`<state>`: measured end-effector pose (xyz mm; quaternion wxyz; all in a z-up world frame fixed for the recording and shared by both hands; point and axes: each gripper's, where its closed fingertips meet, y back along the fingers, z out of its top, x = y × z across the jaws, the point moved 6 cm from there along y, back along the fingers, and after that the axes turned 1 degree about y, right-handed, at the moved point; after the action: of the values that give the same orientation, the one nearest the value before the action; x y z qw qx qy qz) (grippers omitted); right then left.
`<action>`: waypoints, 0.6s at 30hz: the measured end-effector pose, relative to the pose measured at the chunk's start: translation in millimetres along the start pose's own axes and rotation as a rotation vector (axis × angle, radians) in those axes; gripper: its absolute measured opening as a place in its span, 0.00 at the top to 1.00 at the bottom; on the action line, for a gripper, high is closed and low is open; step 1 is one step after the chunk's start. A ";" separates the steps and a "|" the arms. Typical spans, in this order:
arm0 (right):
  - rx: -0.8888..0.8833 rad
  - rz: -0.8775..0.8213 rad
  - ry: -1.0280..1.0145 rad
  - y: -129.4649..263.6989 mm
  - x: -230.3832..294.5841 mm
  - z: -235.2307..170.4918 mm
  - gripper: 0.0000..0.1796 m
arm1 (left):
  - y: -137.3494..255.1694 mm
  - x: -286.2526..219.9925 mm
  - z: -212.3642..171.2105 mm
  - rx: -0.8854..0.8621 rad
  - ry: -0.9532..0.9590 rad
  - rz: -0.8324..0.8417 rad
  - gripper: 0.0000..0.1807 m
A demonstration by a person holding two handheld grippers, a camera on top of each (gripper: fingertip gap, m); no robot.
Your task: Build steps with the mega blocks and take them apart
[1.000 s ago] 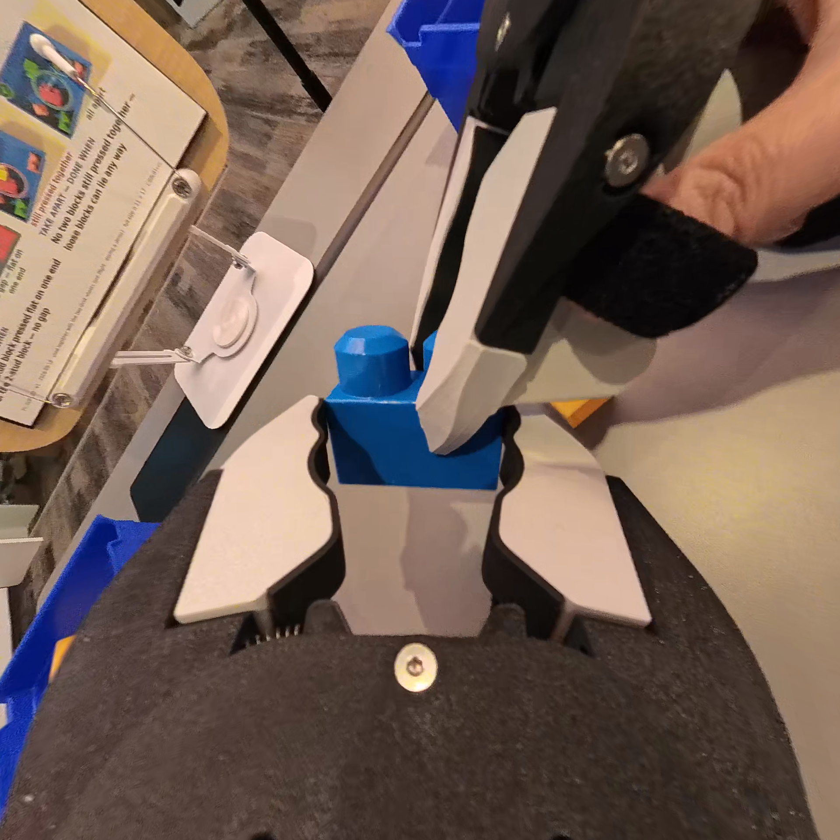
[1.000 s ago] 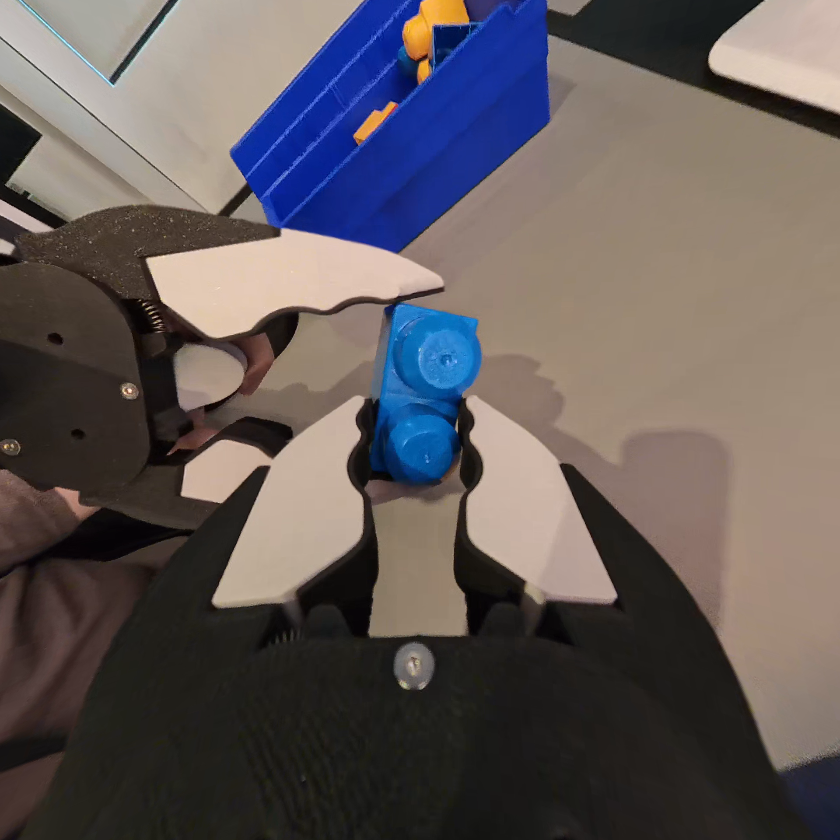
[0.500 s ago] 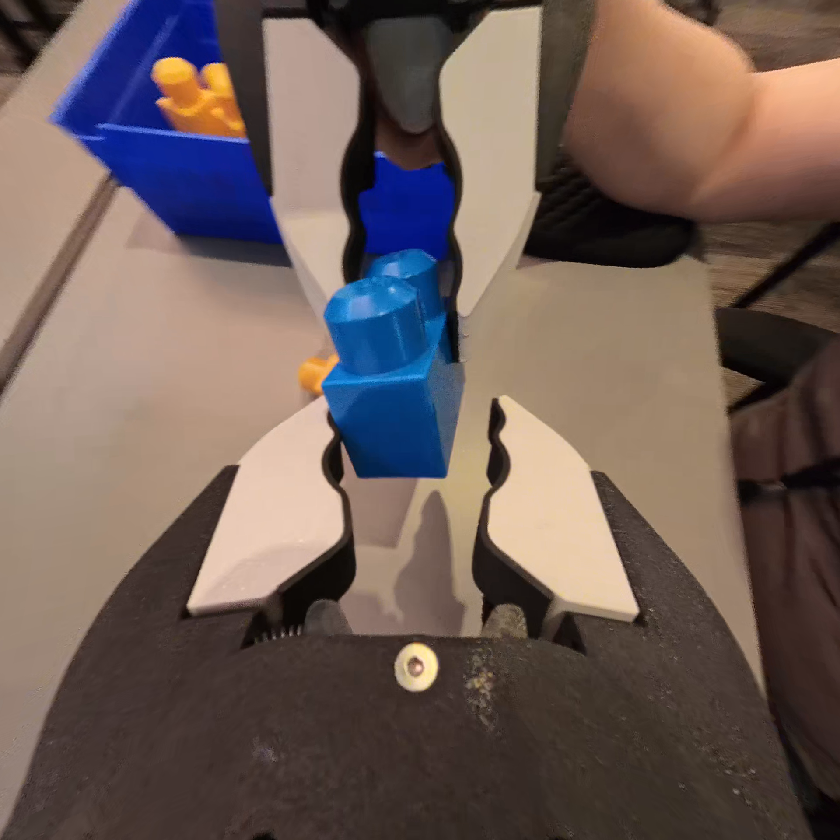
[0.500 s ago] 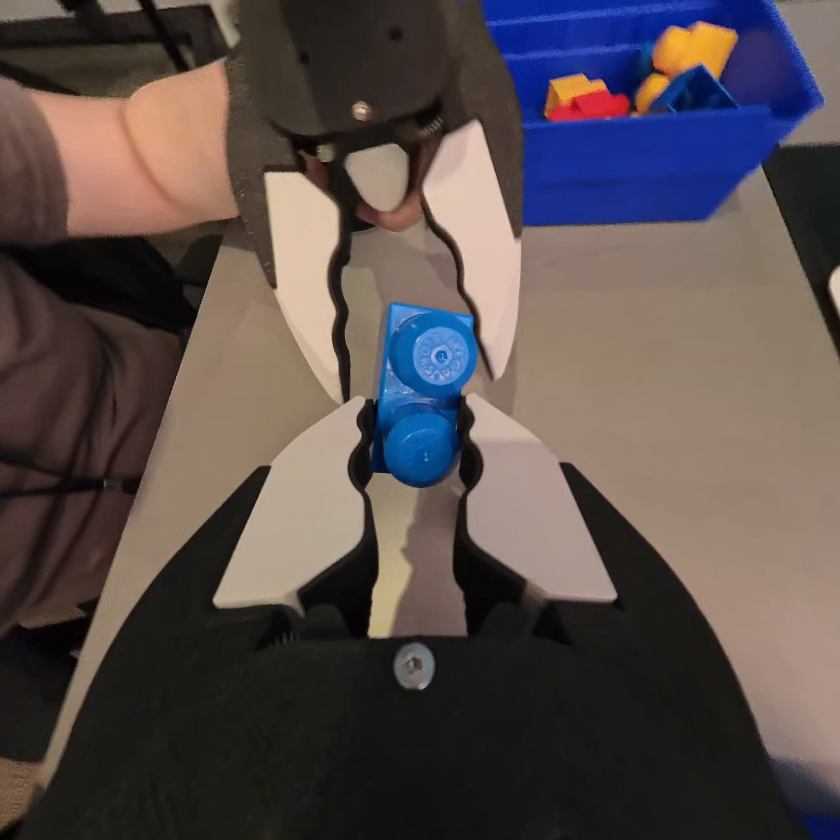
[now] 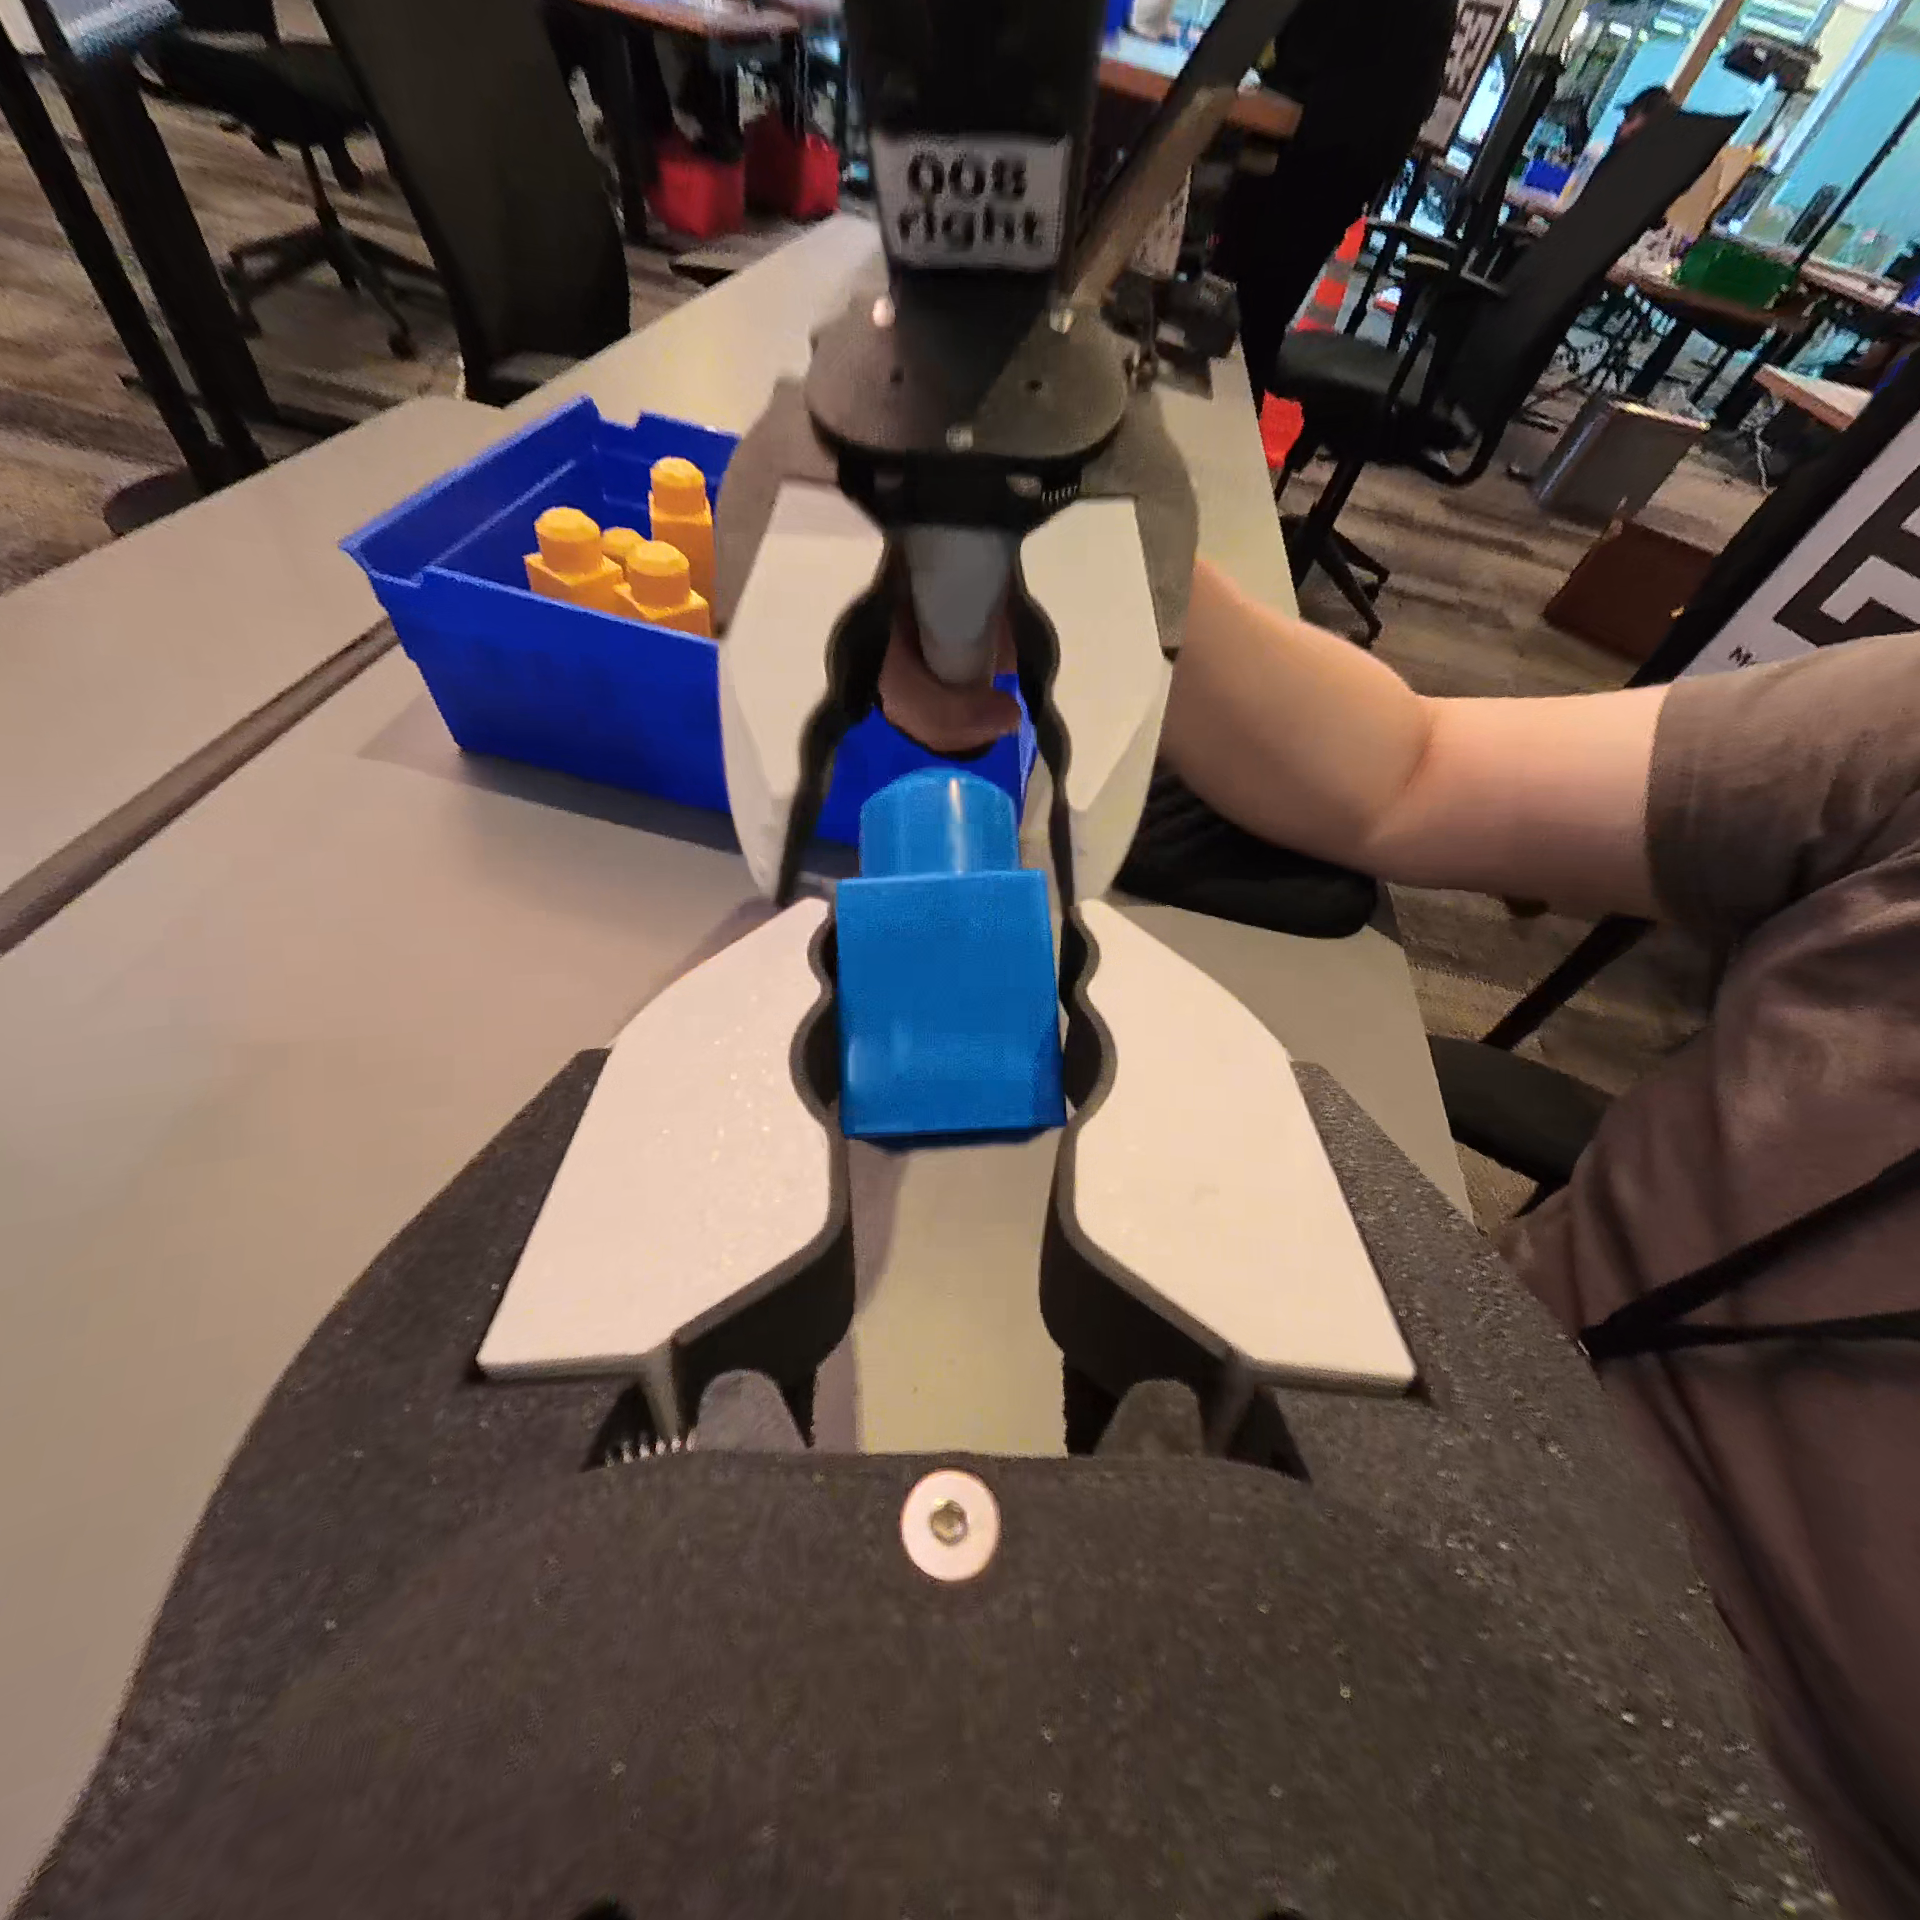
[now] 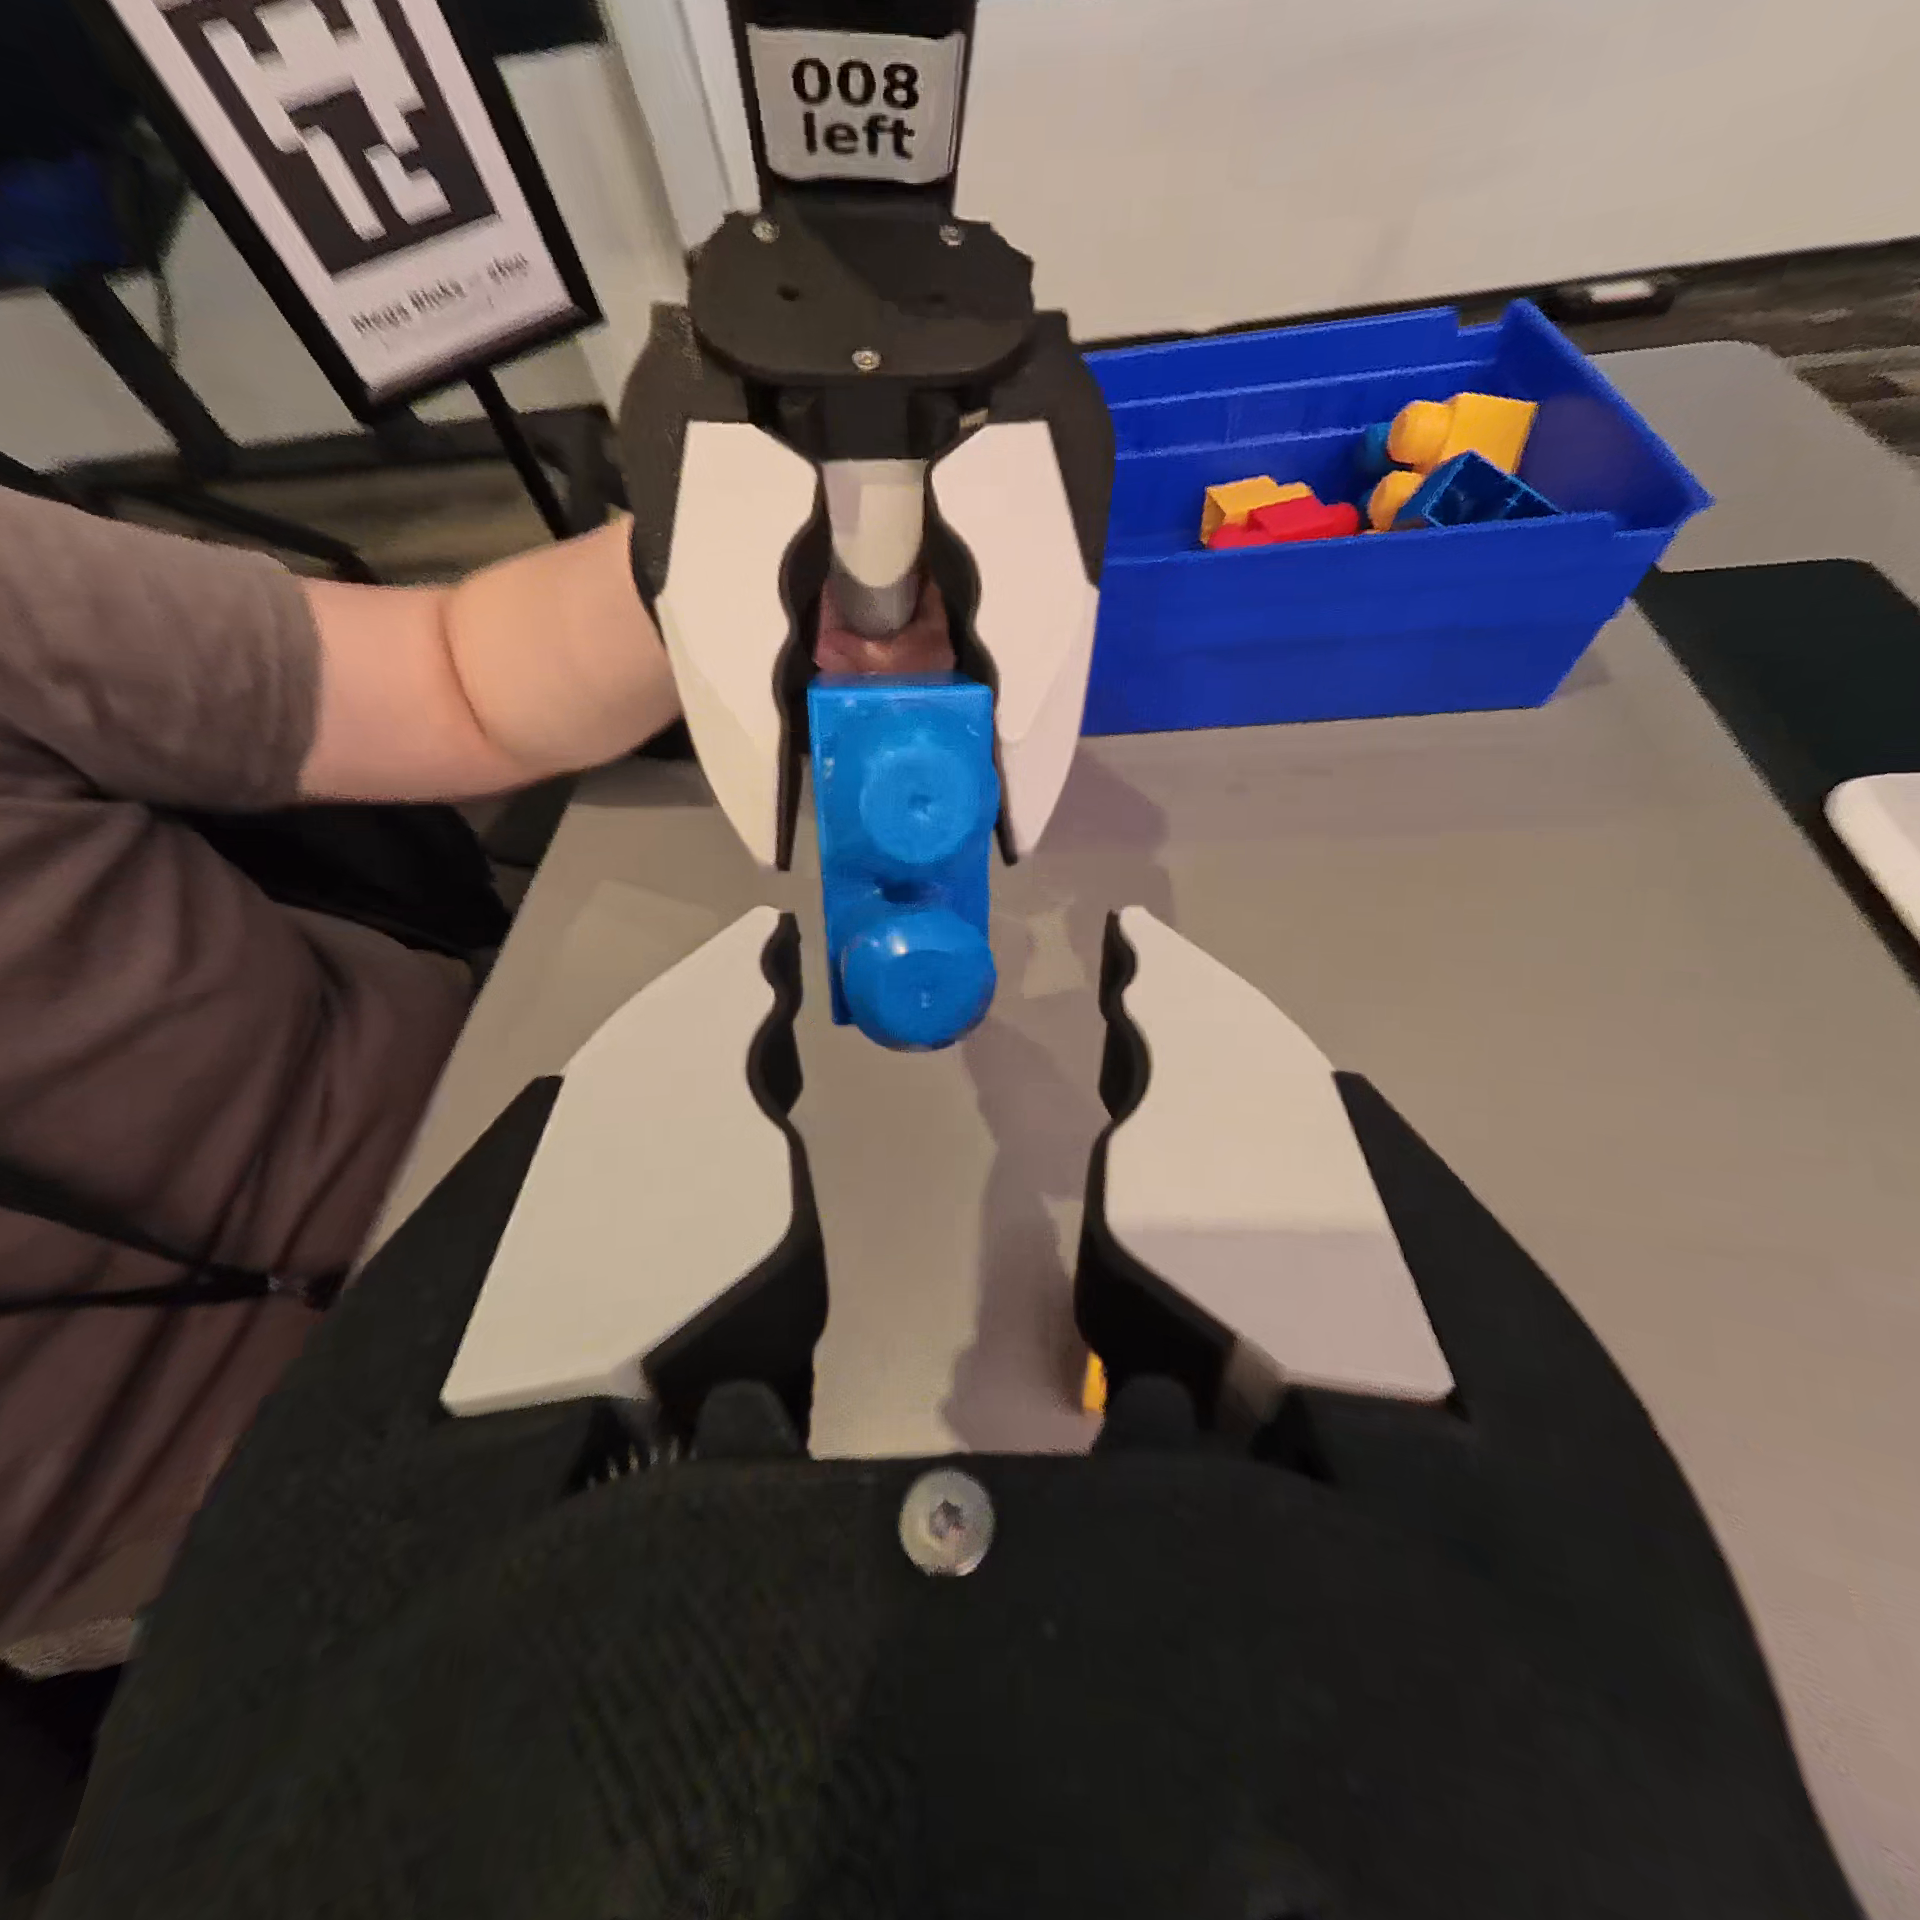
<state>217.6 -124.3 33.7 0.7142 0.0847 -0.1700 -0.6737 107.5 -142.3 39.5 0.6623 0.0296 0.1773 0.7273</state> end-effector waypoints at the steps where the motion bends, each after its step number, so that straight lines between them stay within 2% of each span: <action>1: 0.008 0.040 -0.023 -4.1 1.3 -3.1 0.69 | 1.4 -0.3 0.3 -0.014 0.005 0.000 0.78; 5: 0.089 0.093 -0.041 -24.3 2.5 -19.2 0.68 | 6.0 -0.2 0.2 -0.021 0.011 0.014 0.78; 9: 0.007 0.124 -0.020 -44.1 8.2 -13.8 0.69 | 14.5 -3.5 11.4 -0.113 0.002 0.013 0.78; 10: -0.034 0.121 -0.006 -44.6 8.9 -9.8 0.76 | 17.9 -5.1 14.9 -0.143 -0.007 0.009 0.78; 11: -0.072 0.121 0.000 -43.2 9.6 -5.6 0.79 | 21.3 -6.5 17.2 -0.165 -0.022 0.007 0.78; 15: -0.206 0.093 0.017 -21.5 10.3 14.0 0.80 | 27.5 -5.4 11.3 -0.122 -0.056 0.049 0.79; 18: -0.145 0.044 0.077 -7.6 12.0 17.4 0.80 | 24.1 -6.6 7.2 -0.113 -0.072 0.066 0.78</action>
<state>204.7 -134.9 48.7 0.7391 0.0547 -0.0950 -0.6646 87.3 -148.6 54.7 0.6446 0.0241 0.1111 0.7560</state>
